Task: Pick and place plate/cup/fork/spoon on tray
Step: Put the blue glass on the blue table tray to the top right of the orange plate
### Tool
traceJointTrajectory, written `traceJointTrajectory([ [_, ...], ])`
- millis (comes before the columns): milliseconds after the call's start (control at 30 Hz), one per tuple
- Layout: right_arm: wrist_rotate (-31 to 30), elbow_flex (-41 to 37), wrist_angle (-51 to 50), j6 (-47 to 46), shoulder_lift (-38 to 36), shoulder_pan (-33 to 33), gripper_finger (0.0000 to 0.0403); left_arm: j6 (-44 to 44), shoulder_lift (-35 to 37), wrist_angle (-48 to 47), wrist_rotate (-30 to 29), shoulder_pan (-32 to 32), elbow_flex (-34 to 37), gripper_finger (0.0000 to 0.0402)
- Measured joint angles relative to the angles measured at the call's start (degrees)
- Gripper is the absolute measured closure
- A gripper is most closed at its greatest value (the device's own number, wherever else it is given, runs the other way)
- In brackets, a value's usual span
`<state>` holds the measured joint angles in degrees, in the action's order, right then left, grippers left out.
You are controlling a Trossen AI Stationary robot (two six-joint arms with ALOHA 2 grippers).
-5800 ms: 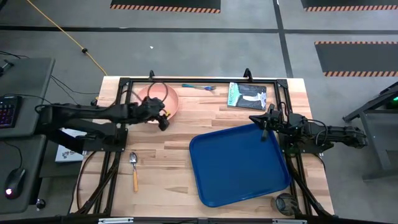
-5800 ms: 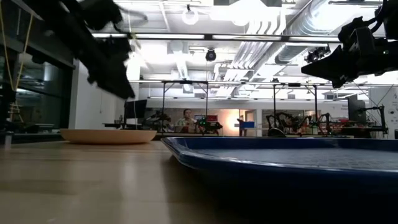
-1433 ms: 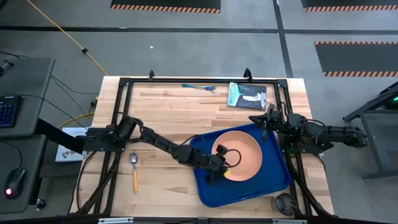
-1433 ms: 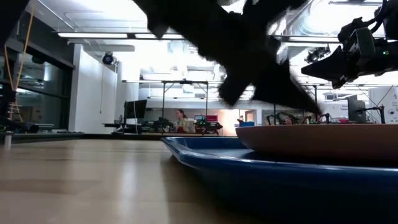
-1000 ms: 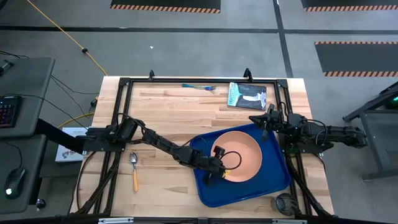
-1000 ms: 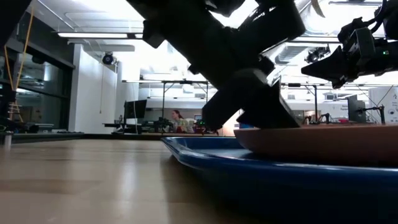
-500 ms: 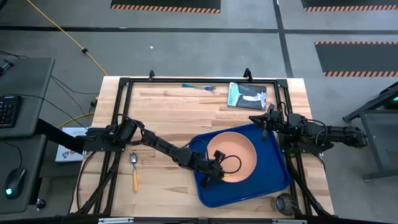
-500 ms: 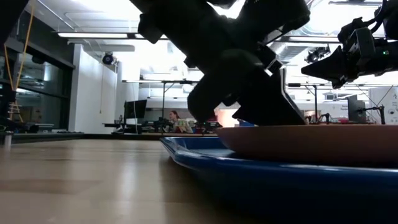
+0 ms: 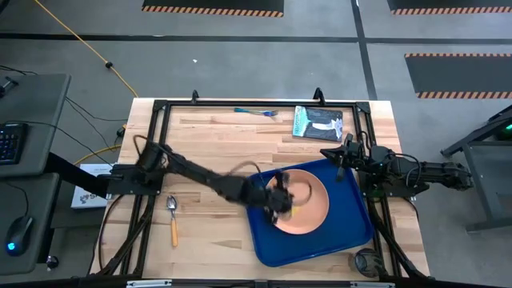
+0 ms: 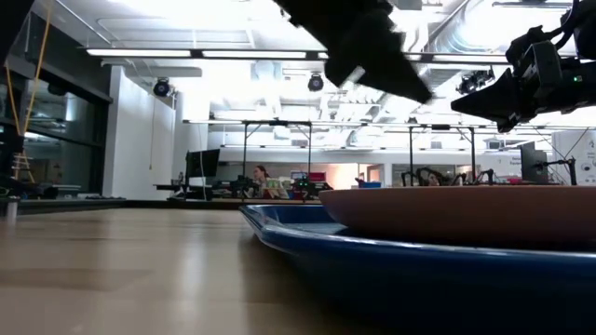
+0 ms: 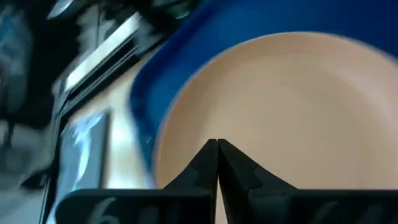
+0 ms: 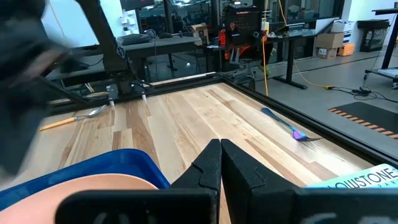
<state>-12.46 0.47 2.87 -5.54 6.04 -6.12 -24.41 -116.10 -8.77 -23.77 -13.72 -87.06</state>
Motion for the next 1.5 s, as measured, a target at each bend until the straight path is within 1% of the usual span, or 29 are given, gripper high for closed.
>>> traceJointTrajectory([
  [67, 0.0, 0.0, 0.0, 0.0, 0.0, 0.0, 0.04, 3.7, 4.3, 0.6, 1.6, 2.8, 4.5, 0.0401],
  [133, 0.0, 0.0, 0.0, 0.0, 0.0, 0.0, 0.04, 7.6, 9.6, 3.0, 3.1, 5.6, 11.6, 0.0401],
  [200, 0.0, 0.0, 0.0, 0.0, 0.0, 0.0, 0.04, 10.7, 15.3, 9.7, 4.2, 7.7, 20.2, 0.0401],
  [300, 0.0, 0.0, 0.0, 0.0, 0.0, 0.0, 0.04, 13.4, 24.2, 22.4, 5.1, 9.7, 34.4, 0.0401],
  [333, 0.0, 0.0, 0.0, 0.0, 0.0, 0.0, 0.04, 13.6, 26.8, 26.6, 5.2, 10.2, 39.0, 0.0401],
  [400, 0.0, 0.0, 0.0, 0.0, 0.0, 0.0, 0.04, 13.7, 32.0, 32.1, 5.1, 11.3, 46.5, 0.0401],
  [467, 0.0, 0.0, 0.0, 0.0, 0.0, 0.0, 0.04, 13.8, 36.8, 35.9, 5.0, 12.3, 52.3, 0.0401],
  [567, 0.0, 0.0, 0.0, 0.0, 0.0, 0.0, 0.04, 13.8, 42.7, 36.1, 4.7, 13.6, 57.7, 0.0401],
  [700, 0.0, 0.0, 0.0, 0.0, 0.0, 0.0, 0.04, 13.3, 47.8, 36.1, 1.8, 15.1, 61.0, 0.0401],
  [833, 0.0, 0.0, 0.0, 0.0, 0.0, 0.0, 0.04, 12.8, 49.0, 35.4, -1.0, 16.6, 61.1, 0.0401],
  [1133, 0.0, 0.0, 0.0, 0.0, 0.0, 0.0, 0.04, 13.8, 49.0, 32.1, 0.5, 17.1, 61.2, 0.0401],
  [1233, 0.0, 0.0, 0.3, -2.7, 0.0, 0.0, 0.04, 14.3, 49.0, 31.9, 0.5, 17.1, 61.2, 0.0401],
  [1333, 0.0, 0.0, 4.0, -3.6, 0.0, 0.0, 0.04, 14.5, 49.0, 31.9, 0.5, 17.1, 61.2, 0.0401],
  [1500, 0.0, 0.0, 14.1, -4.7, 0.0, 0.0, 0.04, 15.4, 49.0, 31.7, 0.5, 17.1, 61.1, 0.0401],
])
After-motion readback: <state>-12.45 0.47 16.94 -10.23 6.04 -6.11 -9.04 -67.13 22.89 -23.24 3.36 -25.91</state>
